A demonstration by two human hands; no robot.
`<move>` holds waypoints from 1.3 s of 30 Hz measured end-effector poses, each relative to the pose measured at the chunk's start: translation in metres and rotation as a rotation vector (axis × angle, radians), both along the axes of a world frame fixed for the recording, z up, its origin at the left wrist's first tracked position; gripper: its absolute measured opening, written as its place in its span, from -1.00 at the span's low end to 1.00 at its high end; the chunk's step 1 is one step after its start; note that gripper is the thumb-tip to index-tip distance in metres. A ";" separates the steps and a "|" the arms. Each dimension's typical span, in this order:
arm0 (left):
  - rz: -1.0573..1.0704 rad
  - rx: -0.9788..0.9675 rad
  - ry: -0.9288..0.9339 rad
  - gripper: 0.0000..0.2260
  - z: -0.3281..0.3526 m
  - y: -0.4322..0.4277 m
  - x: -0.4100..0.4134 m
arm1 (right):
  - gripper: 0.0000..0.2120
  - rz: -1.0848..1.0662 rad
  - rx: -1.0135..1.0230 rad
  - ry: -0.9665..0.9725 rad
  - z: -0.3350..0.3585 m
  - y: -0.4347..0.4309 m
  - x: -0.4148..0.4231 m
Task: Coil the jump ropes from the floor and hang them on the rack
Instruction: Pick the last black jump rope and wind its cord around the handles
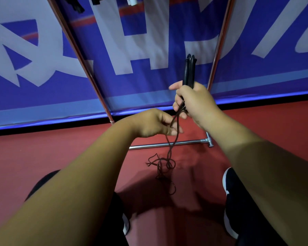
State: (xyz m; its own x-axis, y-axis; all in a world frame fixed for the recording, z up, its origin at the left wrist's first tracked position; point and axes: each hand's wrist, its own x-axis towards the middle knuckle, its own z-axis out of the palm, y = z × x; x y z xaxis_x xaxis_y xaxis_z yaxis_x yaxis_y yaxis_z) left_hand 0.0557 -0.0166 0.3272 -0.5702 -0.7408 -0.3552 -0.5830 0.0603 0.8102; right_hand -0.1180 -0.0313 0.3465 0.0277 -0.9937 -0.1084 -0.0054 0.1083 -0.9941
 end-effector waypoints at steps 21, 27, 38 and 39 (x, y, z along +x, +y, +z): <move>0.158 0.028 -0.025 -0.78 0.013 0.006 -0.013 | -0.93 -0.181 -0.006 -0.066 -0.001 -0.001 -0.009; -0.168 0.133 -0.051 -0.72 0.018 0.008 -0.003 | -0.83 -0.129 0.056 -0.117 0.004 0.001 -0.010; 0.149 -0.075 -0.207 -0.87 0.003 0.000 0.003 | -0.62 0.144 0.147 0.022 0.012 0.005 -0.017; 0.195 -0.105 -0.223 -0.88 0.003 -0.002 0.004 | -0.61 0.164 0.162 0.021 0.013 0.006 -0.018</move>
State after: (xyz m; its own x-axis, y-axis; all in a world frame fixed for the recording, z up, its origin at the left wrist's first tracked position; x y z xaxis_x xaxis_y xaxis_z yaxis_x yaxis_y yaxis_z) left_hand 0.0601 -0.0190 0.3298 -0.3308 -0.8675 -0.3715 -0.7543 0.0065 0.6564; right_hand -0.1361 -0.0252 0.3590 0.1837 -0.9455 -0.2688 -0.0567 0.2628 -0.9632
